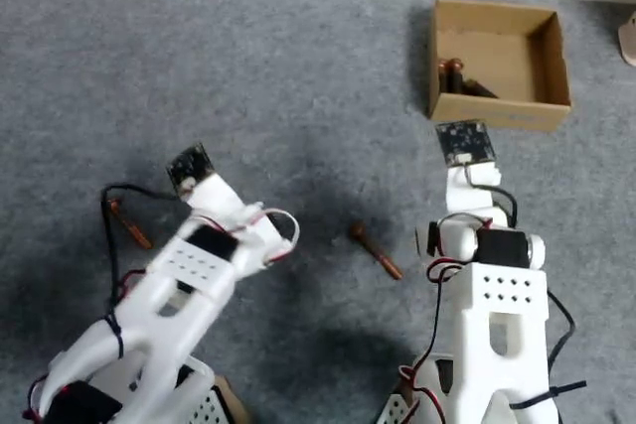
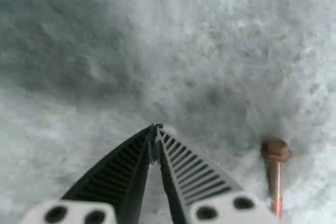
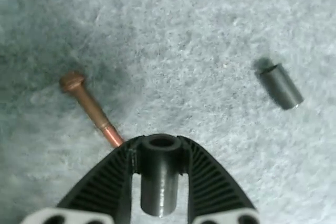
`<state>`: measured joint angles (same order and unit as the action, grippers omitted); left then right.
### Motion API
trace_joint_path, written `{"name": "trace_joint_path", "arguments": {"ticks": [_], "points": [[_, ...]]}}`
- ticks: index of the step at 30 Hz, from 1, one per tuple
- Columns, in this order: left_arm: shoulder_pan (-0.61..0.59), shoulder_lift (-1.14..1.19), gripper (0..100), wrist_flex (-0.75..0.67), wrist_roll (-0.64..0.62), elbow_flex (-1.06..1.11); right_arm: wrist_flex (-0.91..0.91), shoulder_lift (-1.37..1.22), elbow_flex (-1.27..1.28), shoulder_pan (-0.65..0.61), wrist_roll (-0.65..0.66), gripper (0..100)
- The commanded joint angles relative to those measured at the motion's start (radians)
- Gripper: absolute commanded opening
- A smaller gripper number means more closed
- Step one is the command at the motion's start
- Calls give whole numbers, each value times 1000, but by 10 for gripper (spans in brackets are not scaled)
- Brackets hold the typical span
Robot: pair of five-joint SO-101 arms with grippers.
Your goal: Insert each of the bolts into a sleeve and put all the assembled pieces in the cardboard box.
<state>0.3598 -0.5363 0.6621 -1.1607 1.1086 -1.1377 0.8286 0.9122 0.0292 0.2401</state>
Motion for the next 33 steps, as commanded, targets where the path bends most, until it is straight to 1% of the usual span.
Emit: {"name": "trace_joint_path", "arguments": {"ticks": [1, 3, 5, 7, 11, 15, 17, 20, 23, 27, 29, 33], "points": [[51, -27, 8, -110, -209, -8, 42, 36, -41, 5, -100, 5], [61, -25, 22, -97, -264, -50, 105, 79, 28, 5, -133, 5], [68, -22, 53, -43, -296, -111, 173, 145, 104, 5, -143, 5], [73, 13, 59, 21, -328, -183, 217, 219, 173, 10, -149, 5], [76, 209, 62, 101, -427, -343, 225, 380, 249, 30, -153, 5], [120, 414, 63, 143, -514, -473, 225, 507, 269, 97, -213, 5], [154, 449, 66, 144, -574, -507, 226, 538, 283, 128, -221, 5], [203, 444, 130, 143, -637, -521, 228, 553, 289, 162, -239, 5], [242, 426, 190, 137, -637, -521, 228, 556, 285, 193, -247, 5], [251, 414, 197, 107, -635, -524, 228, 556, 286, 199, -247, 5], [254, 414, 198, 106, -612, -532, 228, 556, 286, 200, -247, 5], [298, 427, 196, 101, -582, -533, 229, 556, 286, 202, -247, 5]]}}
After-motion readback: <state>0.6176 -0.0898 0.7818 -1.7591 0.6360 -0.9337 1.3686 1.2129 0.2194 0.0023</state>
